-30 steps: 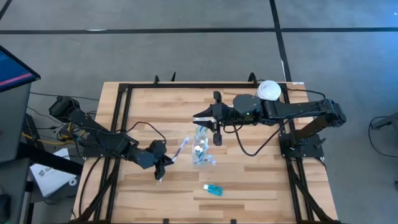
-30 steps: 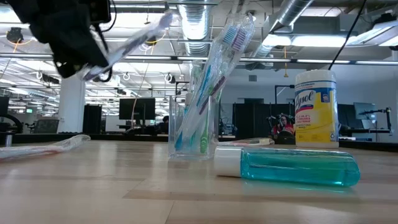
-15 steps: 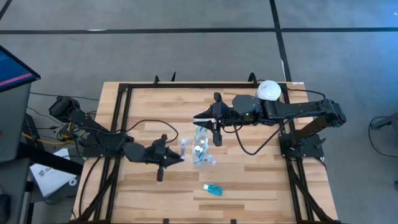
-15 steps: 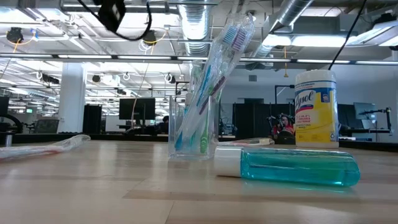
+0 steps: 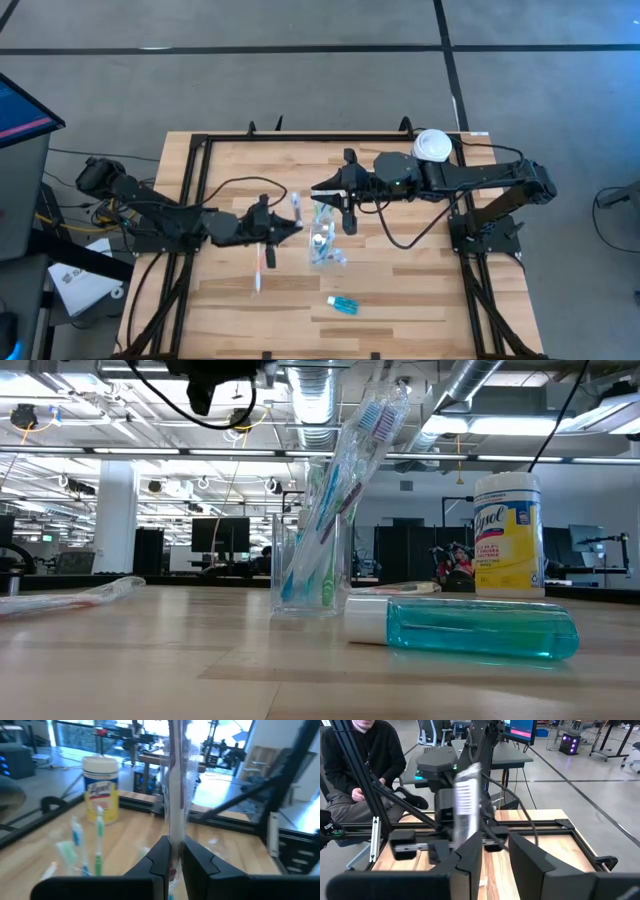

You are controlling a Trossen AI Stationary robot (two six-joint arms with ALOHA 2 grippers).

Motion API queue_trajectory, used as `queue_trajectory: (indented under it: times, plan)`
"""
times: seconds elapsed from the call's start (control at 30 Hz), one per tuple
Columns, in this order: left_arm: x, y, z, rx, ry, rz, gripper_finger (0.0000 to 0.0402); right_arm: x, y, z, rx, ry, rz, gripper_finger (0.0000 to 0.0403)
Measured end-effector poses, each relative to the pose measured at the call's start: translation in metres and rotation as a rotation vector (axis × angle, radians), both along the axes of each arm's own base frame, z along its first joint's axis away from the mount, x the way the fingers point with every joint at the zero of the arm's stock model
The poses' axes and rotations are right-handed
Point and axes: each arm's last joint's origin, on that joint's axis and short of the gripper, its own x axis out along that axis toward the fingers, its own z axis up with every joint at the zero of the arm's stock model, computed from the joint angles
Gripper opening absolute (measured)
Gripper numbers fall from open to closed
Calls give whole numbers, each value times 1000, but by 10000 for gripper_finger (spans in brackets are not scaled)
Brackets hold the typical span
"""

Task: Pick & Place toothbrushing station
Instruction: Put the violet toothbrush into the transparent organizer

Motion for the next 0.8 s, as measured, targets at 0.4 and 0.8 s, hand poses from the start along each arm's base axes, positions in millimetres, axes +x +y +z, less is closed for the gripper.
queue_trajectory:
  times: [0.4,0.8]
  plan:
    - [7,22,11,33,-96,12,26,0,0,0,0,0,0,87]
    - [16,24,7,28,-128,4,26,1,0,-1,0,2,1,87]
